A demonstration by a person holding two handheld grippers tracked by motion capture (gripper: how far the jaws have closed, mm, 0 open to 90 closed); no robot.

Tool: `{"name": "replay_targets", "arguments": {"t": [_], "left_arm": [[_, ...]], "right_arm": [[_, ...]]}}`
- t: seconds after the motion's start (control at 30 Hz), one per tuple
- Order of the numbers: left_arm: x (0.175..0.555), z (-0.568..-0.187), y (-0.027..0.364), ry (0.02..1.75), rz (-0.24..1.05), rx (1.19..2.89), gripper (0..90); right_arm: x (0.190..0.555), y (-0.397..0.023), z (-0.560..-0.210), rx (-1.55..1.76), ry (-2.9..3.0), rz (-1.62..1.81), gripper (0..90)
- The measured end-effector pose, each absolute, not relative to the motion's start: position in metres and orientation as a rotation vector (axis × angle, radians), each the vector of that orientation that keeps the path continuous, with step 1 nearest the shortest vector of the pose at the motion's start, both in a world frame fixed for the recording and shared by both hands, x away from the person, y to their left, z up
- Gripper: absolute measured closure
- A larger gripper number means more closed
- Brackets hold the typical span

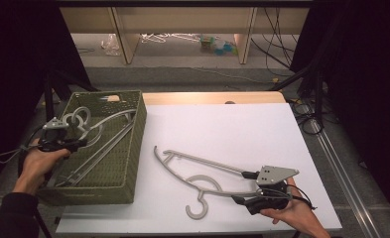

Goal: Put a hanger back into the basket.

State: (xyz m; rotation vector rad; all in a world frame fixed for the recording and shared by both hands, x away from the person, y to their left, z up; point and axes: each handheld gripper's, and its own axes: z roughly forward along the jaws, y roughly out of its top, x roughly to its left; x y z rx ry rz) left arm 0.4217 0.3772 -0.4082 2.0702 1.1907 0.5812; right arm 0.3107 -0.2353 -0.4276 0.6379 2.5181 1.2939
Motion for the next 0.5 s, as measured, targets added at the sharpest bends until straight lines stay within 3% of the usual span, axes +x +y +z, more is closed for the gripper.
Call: {"name": "replay_targets", "arguments": {"t": [0.5], "left_arm": [[0.4262, -0.4185, 0.3728, 1.384, 0.683, 2.091, 60.6]], "right_arm": [[0.3121, -0.2363, -0.4296, 0.652, 2.523, 1.283, 20.6]]}}
